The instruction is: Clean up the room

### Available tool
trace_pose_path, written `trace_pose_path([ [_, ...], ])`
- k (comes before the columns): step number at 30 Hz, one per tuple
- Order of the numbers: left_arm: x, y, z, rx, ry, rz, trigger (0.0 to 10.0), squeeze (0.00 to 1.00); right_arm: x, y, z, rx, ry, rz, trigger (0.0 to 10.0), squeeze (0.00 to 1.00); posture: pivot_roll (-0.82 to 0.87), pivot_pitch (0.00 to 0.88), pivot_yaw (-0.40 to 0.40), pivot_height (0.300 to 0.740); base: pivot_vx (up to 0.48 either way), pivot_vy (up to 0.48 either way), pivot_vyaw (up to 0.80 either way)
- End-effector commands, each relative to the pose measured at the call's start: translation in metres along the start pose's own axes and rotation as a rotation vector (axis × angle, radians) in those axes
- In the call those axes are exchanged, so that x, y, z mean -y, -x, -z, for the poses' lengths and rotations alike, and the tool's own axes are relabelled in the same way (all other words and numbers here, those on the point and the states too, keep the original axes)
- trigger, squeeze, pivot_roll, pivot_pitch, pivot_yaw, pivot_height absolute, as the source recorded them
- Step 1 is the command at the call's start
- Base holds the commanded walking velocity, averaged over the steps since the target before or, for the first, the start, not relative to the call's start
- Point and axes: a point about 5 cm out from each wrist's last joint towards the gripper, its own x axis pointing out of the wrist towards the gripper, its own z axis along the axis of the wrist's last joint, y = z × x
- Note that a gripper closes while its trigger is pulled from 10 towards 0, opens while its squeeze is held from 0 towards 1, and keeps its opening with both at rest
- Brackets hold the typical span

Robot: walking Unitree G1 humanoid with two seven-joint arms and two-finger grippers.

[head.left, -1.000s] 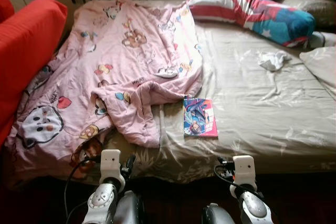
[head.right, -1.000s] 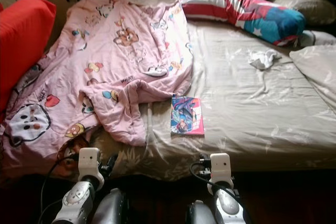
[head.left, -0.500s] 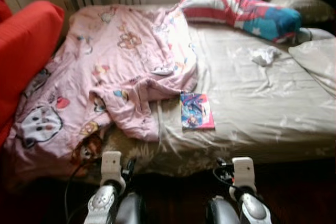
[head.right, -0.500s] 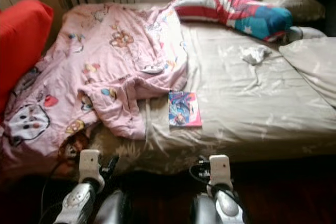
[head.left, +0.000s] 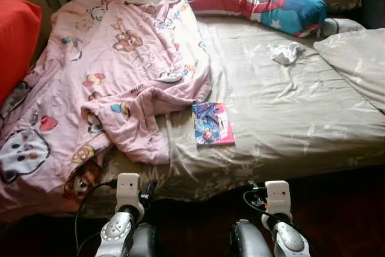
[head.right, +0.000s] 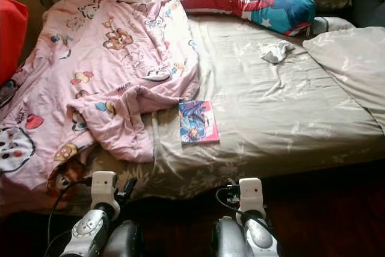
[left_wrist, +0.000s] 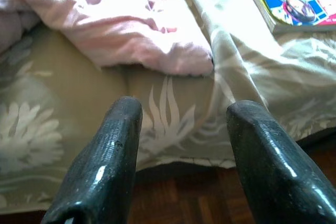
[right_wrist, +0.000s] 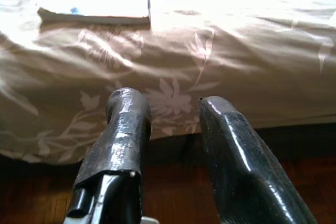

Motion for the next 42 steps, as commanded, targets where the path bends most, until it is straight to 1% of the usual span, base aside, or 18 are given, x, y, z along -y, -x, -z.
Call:
trace_pose_path([
  [1,-0.0015,0.0001,0.0009,-0.012,0.003,-0.002,10.0,0.0,-0.0033,-0.0003,0.0001,-0.003,0.001,-0.018,10.0,0.0,-0.12,0.142,0.01,0.628,0.289,0.0,0.0],
  [13,-0.001,-0.0004,0.0004,-0.011,0.004,-0.002,10.0,0.0,-0.005,-0.0003,0.0004,-0.006,0.018,-0.032,10.0,0.0,-0.12,0.154,0.008,0.628,0.286,0.0,0.0],
  [17,-0.0009,-0.0007,0.0,-0.01,0.005,-0.003,10.0,0.0,-0.0038,0.0009,0.004,-0.027,0.015,-0.032,10.0,0.0,-0.12,0.159,0.008,0.628,0.289,0.0,0.0],
  [42,0.0003,-0.002,-0.0017,-0.006,0.007,-0.001,10.0,0.0,0.0009,0.0004,0.0076,-0.073,0.005,-0.027,10.0,0.0,-0.12,0.181,0.007,0.628,0.295,0.0,0.0],
])
